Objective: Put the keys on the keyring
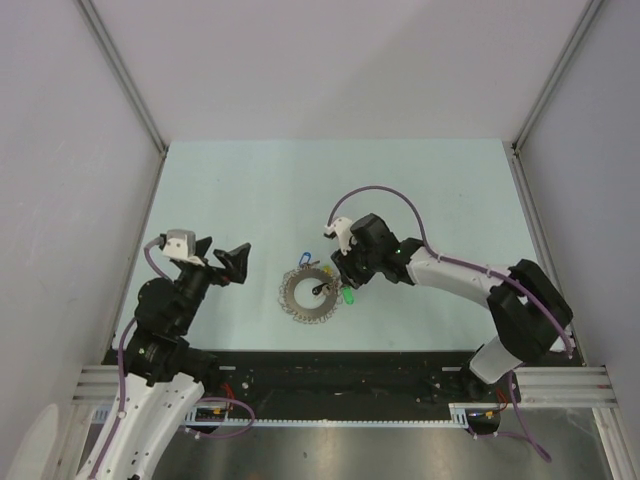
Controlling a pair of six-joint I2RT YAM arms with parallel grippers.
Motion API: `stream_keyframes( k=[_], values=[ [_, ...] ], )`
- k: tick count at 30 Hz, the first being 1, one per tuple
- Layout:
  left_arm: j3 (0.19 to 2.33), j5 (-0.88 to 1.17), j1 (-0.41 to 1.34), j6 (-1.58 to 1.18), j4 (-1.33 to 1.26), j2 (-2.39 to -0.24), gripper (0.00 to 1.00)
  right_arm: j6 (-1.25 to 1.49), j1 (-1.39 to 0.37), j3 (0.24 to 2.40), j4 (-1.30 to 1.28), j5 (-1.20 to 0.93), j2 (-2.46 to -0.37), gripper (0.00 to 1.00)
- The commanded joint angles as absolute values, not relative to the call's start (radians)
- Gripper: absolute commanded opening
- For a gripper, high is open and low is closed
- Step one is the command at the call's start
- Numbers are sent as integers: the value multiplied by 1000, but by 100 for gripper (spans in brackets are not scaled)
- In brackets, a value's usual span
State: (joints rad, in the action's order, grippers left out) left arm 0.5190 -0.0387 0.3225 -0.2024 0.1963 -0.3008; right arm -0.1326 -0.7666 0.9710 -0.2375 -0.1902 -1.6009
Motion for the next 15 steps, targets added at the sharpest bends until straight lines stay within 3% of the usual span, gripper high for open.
stream_keyframes(
  k=[1,7,15],
  values=[
    [529,18,314,-198,187,-316,100,78,-833,979,-270,-57,-1468,43],
    [532,34,314,-198,195,-313,100,451,-887,813,-115,-11,-1420,45],
    [534,44,314,-190,199,-310,100,695,-930,667,116,64,-1465,45]
  ],
)
